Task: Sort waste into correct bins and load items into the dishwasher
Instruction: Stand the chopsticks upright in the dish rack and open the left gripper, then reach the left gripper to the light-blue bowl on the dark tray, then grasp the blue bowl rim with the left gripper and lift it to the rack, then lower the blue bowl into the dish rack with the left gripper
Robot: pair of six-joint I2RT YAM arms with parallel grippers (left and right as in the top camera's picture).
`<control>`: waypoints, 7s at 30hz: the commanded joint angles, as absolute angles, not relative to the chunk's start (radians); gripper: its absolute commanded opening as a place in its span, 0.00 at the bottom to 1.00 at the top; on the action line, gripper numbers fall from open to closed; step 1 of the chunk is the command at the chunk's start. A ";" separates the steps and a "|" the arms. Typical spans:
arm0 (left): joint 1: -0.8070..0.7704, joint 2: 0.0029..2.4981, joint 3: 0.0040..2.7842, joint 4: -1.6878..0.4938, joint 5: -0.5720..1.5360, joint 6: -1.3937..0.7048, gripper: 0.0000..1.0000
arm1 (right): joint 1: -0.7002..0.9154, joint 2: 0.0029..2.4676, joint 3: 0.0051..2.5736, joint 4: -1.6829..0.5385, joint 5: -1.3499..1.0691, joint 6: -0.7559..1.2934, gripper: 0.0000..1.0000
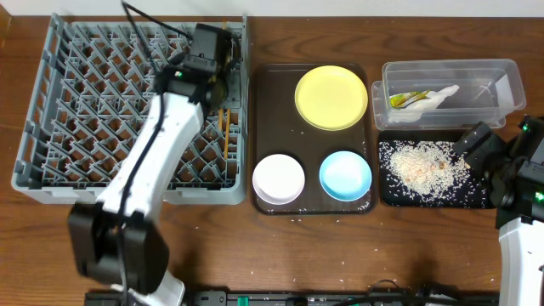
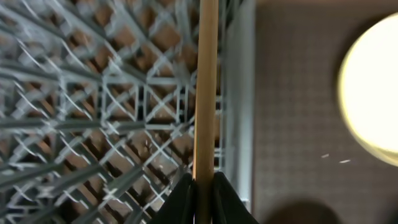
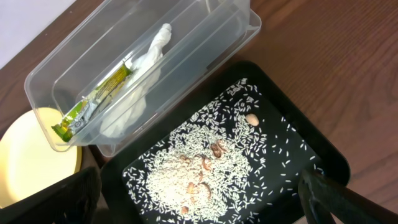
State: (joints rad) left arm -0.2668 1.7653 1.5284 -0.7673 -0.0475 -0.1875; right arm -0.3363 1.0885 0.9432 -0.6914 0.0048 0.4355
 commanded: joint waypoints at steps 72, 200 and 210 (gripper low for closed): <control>-0.759 2.195 1.529 -0.622 0.255 -0.178 0.09 | -0.345 1.087 0.955 -0.693 0.018 0.429 0.99; -0.485 1.766 1.507 -0.852 -0.325 -0.286 0.19 | -0.343 1.087 0.955 -0.697 0.019 0.429 0.99; -0.219 1.648 1.489 -0.934 -0.181 -0.369 0.08 | -0.343 1.087 0.955 -0.697 0.019 0.429 0.99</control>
